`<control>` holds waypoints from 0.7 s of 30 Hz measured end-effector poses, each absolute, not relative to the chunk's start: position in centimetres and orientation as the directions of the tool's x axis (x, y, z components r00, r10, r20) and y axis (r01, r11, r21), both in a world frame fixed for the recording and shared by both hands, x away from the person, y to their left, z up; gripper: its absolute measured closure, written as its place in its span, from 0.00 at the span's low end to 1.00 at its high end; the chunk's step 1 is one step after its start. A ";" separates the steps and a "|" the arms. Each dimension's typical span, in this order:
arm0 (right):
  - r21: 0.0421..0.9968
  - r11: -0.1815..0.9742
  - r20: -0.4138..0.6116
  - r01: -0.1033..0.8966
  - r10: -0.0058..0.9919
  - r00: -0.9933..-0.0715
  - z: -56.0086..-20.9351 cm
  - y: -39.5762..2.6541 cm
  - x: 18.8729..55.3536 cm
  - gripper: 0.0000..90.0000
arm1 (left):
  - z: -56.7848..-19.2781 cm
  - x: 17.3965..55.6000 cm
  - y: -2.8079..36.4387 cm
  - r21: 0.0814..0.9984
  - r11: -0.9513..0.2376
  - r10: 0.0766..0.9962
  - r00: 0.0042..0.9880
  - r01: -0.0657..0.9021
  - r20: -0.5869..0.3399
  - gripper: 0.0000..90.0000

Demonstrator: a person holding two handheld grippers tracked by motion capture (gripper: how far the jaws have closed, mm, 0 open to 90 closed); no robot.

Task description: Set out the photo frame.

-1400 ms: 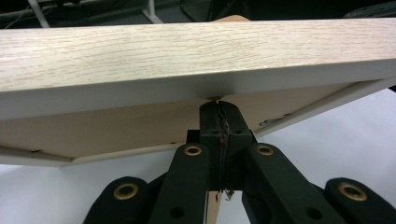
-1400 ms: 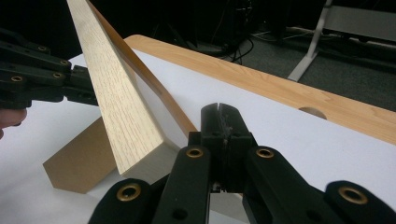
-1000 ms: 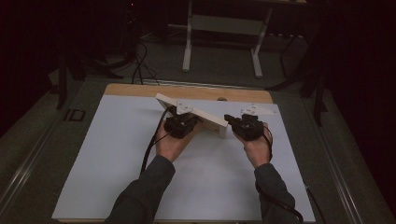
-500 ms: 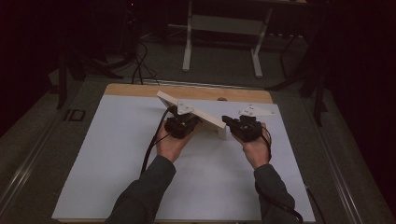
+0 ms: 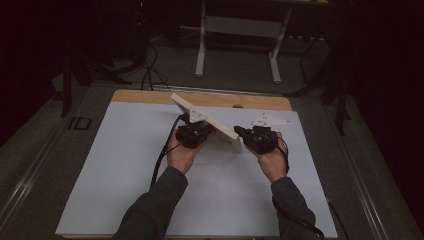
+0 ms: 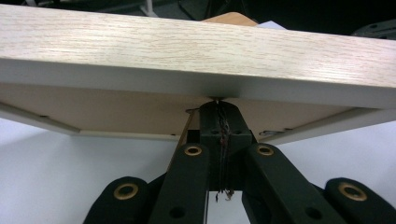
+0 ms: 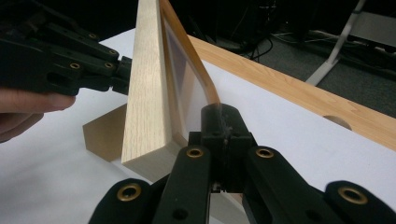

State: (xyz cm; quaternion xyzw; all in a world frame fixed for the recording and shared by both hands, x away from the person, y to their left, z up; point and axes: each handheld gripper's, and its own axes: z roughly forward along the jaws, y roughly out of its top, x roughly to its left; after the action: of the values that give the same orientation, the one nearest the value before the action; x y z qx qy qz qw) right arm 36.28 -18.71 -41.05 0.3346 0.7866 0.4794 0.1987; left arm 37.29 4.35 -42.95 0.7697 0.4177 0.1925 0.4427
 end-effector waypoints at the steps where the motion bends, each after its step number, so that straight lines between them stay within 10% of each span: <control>1: 0.887 0.317 0.009 0.336 0.716 -0.698 -41.0 -18.7 36.3 1.00 | -42.9 37.3 4.4 0.842 -0.261 0.813 0.577 0.472 -0.072 1.00; 21: 0.874 0.369 -0.018 0.317 0.676 -0.737 -40.8 -17.8 35.8 1.00 | -42.9 37.4 4.6 0.838 -0.278 0.806 0.589 0.470 -0.063 1.00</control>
State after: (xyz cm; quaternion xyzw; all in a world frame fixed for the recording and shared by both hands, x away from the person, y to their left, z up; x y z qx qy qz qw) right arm 35.79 -17.82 -40.83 0.3084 0.8049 0.4696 0.1909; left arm 37.44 4.65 -42.90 0.7759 0.4109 0.1916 0.4386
